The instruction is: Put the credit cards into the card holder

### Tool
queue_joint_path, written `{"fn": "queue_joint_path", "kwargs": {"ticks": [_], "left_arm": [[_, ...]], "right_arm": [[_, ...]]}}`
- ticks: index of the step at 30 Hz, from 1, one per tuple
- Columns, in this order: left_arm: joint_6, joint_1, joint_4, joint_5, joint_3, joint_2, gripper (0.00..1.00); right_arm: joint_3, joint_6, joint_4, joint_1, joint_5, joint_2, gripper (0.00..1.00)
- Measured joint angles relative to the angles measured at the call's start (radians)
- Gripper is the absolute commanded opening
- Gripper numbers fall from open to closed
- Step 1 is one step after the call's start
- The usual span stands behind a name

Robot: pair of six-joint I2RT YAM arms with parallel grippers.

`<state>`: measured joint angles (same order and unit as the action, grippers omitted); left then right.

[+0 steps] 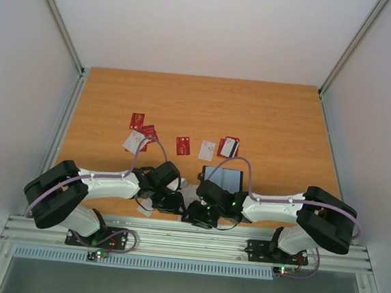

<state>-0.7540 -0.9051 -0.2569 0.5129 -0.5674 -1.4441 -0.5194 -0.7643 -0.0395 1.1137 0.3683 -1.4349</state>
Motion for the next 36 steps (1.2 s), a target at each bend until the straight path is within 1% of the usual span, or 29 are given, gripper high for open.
{"fn": "queue_joint_path", "kwargs": {"ticks": [8,18,20,26,32,36], "left_arm": [[-0.001,0.002,0.001,-0.005,0.0,0.002,0.32],[0.002,0.014,0.003,-0.015,0.003,0.005,0.31],[0.002,0.018,0.011,-0.012,0.007,0.006,0.29],[0.002,0.033,0.045,0.006,0.025,0.006,0.29],[0.0,0.047,0.069,0.016,0.033,0.005,0.28],[0.0,0.06,0.076,0.014,0.033,0.004,0.29]], "right_arm": [[0.0,0.015,0.014,-0.007,-0.003,0.0,0.44],[0.0,0.015,0.038,-0.024,-0.003,-0.009,0.39],[0.0,0.015,0.04,-0.026,-0.003,-0.011,0.37],[0.0,0.021,0.055,-0.032,-0.007,-0.02,0.35],[-0.007,0.03,0.06,-0.042,-0.005,-0.043,0.3],[-0.016,0.035,0.073,-0.055,0.001,-0.062,0.25]]}}
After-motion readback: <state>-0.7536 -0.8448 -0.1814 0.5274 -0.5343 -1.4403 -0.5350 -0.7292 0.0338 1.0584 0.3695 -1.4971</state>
